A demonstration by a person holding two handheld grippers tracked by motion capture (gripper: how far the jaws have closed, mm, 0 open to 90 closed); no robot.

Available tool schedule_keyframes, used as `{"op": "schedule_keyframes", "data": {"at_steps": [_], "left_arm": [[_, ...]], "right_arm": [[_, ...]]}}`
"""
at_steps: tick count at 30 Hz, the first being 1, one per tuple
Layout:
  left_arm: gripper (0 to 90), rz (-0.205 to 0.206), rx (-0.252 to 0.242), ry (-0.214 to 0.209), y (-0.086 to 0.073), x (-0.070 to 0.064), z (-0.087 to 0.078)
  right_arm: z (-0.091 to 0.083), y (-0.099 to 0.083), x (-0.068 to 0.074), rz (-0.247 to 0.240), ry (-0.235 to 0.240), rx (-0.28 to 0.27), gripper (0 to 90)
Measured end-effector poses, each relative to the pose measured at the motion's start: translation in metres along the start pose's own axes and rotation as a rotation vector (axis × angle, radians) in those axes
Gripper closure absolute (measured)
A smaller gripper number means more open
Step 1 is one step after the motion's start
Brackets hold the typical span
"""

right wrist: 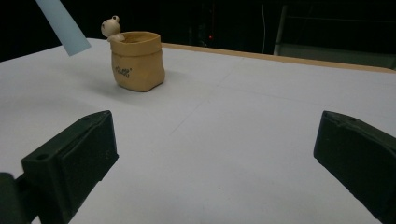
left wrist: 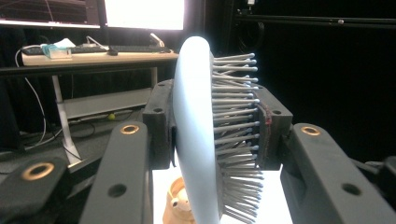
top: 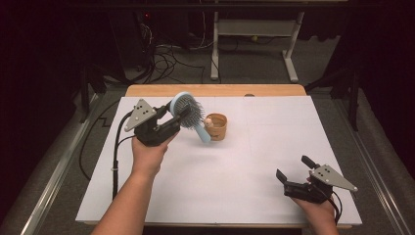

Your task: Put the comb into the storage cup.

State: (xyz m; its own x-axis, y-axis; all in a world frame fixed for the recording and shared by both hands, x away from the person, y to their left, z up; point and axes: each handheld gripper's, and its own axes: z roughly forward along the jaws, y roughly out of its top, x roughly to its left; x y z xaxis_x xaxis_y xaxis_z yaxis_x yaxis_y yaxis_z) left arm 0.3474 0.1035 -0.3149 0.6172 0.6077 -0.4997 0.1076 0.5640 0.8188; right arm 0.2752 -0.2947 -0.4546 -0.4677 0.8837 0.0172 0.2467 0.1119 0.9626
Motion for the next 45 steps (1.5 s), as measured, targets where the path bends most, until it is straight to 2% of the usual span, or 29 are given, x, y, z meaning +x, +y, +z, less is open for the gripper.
{"op": "schedule_keyframes", "data": {"at_steps": [2,5,7,13,15,19,22,26,39,45], "left_arm": [[58.4,0.005,-0.002,-0.004,0.0,-0.002,0.002],[58.4,-0.012,-0.005,-0.018,0.002,-0.005,0.006],[58.4,0.003,-0.003,-0.016,0.002,-0.007,0.009],[58.4,-0.001,-0.01,-0.026,0.005,-0.016,0.019],[58.4,0.016,-0.016,-0.036,0.004,-0.019,0.023],[58.4,0.014,-0.02,-0.043,0.005,-0.021,0.033],[58.4,0.018,-0.018,-0.036,0.004,-0.019,0.039],[58.2,-0.007,-0.043,-0.026,0.003,-0.013,0.046],[58.2,0.009,-0.043,-0.002,-0.001,-0.003,0.066],[58.1,-0.003,-0.045,0.001,-0.005,0.001,0.073]], "right_arm": [[0.0,0.0,0.0,0.001,0.002,-0.002,0.0],[0.0,0.001,0.001,-0.014,-0.009,-0.001,0.0],[0.0,0.001,0.001,-0.014,-0.009,-0.001,0.0],[-0.002,0.001,0.001,-0.007,-0.008,-0.013,0.0],[-0.002,0.001,0.001,-0.01,-0.005,-0.014,0.0],[-0.001,0.001,0.0,-0.004,-0.004,-0.011,0.0],[-0.002,0.002,0.0,-0.005,-0.008,-0.022,0.0],[-0.003,0.001,0.0,-0.004,-0.009,-0.019,0.0],[-0.004,0.002,0.002,-0.011,-0.002,-0.025,0.0],[-0.004,0.002,0.001,-0.007,-0.008,-0.029,0.0]]}}
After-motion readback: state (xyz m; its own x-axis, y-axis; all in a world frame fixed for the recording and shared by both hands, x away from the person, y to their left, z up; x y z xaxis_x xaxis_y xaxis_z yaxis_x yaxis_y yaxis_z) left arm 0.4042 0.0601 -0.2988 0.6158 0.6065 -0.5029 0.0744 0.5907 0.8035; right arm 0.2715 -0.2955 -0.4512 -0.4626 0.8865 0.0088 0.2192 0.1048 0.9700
